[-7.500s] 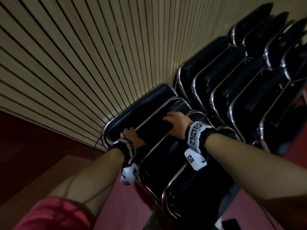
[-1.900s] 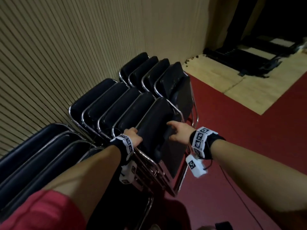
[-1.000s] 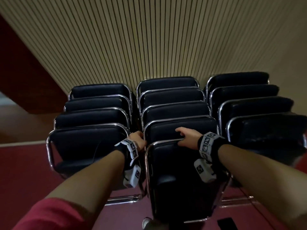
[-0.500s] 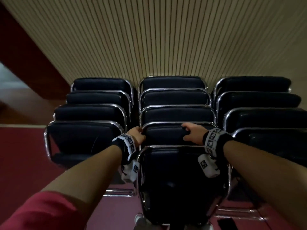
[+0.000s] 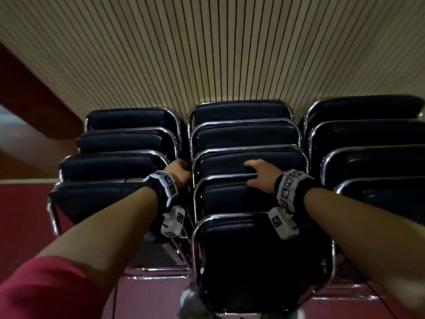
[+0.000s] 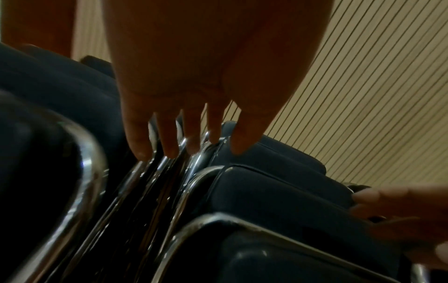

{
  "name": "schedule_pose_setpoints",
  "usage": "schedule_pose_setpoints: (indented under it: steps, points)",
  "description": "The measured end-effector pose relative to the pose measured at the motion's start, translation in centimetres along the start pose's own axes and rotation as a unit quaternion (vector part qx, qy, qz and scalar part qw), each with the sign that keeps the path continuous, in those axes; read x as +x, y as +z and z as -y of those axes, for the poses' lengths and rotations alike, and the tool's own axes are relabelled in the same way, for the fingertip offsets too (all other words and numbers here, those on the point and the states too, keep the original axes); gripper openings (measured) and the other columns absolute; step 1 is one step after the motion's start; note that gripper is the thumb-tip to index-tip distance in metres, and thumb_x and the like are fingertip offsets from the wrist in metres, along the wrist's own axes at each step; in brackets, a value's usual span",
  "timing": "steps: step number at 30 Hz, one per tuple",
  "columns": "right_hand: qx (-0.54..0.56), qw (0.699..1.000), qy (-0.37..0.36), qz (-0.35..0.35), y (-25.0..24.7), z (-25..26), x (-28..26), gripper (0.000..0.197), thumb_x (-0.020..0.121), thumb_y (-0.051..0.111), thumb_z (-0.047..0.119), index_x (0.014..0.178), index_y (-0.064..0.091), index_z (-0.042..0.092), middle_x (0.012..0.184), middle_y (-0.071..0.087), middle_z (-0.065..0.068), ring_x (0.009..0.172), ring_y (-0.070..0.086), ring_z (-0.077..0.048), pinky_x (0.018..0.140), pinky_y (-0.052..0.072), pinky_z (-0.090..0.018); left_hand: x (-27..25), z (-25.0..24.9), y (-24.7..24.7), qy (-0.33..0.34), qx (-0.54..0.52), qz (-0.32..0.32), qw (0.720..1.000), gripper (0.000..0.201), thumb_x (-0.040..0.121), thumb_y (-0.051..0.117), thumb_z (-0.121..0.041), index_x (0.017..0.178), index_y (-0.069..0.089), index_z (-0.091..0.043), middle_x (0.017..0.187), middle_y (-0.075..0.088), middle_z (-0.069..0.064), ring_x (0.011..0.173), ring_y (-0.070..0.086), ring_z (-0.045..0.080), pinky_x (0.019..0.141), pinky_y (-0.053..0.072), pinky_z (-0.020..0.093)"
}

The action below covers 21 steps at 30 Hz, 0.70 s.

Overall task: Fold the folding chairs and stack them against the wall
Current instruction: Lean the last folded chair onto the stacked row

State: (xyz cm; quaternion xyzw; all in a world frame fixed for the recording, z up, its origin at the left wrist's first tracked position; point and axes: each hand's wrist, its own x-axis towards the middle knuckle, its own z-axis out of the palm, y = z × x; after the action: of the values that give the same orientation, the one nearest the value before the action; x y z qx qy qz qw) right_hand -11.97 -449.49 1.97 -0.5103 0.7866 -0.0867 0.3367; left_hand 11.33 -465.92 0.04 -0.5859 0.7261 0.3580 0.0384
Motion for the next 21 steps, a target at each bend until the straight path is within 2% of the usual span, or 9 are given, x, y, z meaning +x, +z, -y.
schedule_pose_setpoints:
  steps: [1,3,4,7,10,12,15,18,21]
  points:
    - [-0.001,1.0,-0.001,-0.014,0.1,0.5,0.8,0.068,0.087,0.071,0.022,0.147,0.042,0.016,0.15,0.042,-0.01,0.136,0.044,-0.026,0.11,0.032,-0.028,1.5,-0.4,-0.5,0.021,0.007,0.008,1.0,0.038,0.08,0.072,-0.029,0.115,0.065,-0.017,0.106,0.067,-0.001,0.1,0.063,0.02,0.091,0.05,0.029]
    - [-0.006,0.999,-0.001,-0.042,0.0,1.6,2.3,0.066,0.085,0.072,0.02,0.144,0.046,0.014,0.147,0.046,-0.011,0.135,0.044,-0.027,0.11,0.032,-0.029,4.9,-1.6,-1.3,0.053,0.016,0.015,0.998,0.052,0.068,0.072,-0.043,0.113,0.068,-0.017,0.106,0.07,-0.002,0.098,0.066,0.02,0.089,0.051,0.029]
    - [-0.009,0.999,0.004,-0.052,0.0,2.2,3.4,0.066,0.083,0.073,0.02,0.143,0.047,0.014,0.146,0.047,-0.011,0.134,0.045,-0.027,0.111,0.034,-0.031,6.8,-2.1,-1.6,0.063,0.018,0.017,0.998,0.057,0.064,0.073,-0.044,0.115,0.068,-0.02,0.108,0.072,0.0,0.099,0.067,0.021,0.09,0.052,0.029]
    - [-0.037,0.998,0.021,-0.055,-0.1,3.5,6.9,0.074,0.08,0.074,0.026,0.147,0.042,0.018,0.148,0.044,-0.008,0.134,0.044,-0.027,0.111,0.037,-0.037,11.4,-3.7,-2.3,0.103,0.023,0.012,0.994,0.062,0.069,0.078,-0.031,0.127,0.06,-0.021,0.121,0.066,0.006,0.108,0.064,0.028,0.097,0.052,0.036]
    - [-0.08,0.995,0.042,-0.042,0.3,4.3,10.2,0.081,0.079,0.074,0.033,0.149,0.037,0.018,0.15,0.041,-0.006,0.135,0.042,-0.026,0.111,0.036,-0.034,15.2,-5.6,-2.6,0.146,0.057,0.001,0.988,0.077,0.068,0.085,-0.031,0.136,0.053,-0.017,0.133,0.057,0.011,0.121,0.056,0.033,0.104,0.047,0.043]
    - [-0.11,0.992,0.055,-0.023,0.7,4.5,11.7,0.085,0.076,0.076,0.04,0.149,0.037,0.02,0.15,0.041,-0.005,0.135,0.042,-0.025,0.11,0.039,-0.036,17.1,-6.2,-2.4,0.148,0.058,0.038,0.987,0.095,0.056,0.09,-0.041,0.139,0.05,-0.019,0.134,0.057,0.008,0.121,0.056,0.031,0.106,0.047,0.043]
    - [-0.149,0.986,0.074,0.022,0.9,4.5,13.6,0.094,0.072,0.078,0.05,0.15,0.034,0.022,0.152,0.038,-0.003,0.137,0.039,-0.026,0.11,0.038,-0.041,20.5,-6.2,-1.5,0.15,0.046,0.069,0.985,0.116,0.03,0.086,-0.06,0.135,0.052,-0.023,0.13,0.06,0.003,0.118,0.06,0.026,0.104,0.049,0.041]
    - [-0.179,0.979,0.081,0.057,1.3,4.7,15.0,0.098,0.067,0.08,0.053,0.149,0.034,0.027,0.149,0.039,-0.001,0.135,0.04,-0.027,0.112,0.034,-0.048,21.4,-6.5,-1.3,0.156,0.058,0.087,0.982,0.116,0.041,0.092,-0.053,0.142,0.045,-0.02,0.139,0.052,0.007,0.124,0.055,0.029,0.108,0.046,0.041]
    - [-0.202,0.974,0.084,0.065,1.5,4.8,16.2,0.095,0.06,0.085,0.05,0.143,0.041,0.031,0.141,0.042,0.0,0.131,0.04,-0.03,0.11,0.034,-0.052,22.1,-6.6,-1.3,0.168,0.083,0.095,0.978,0.121,0.045,0.09,-0.058,0.148,0.037,-0.02,0.142,0.045,0.01,0.127,0.051,0.032,0.109,0.044,0.04]
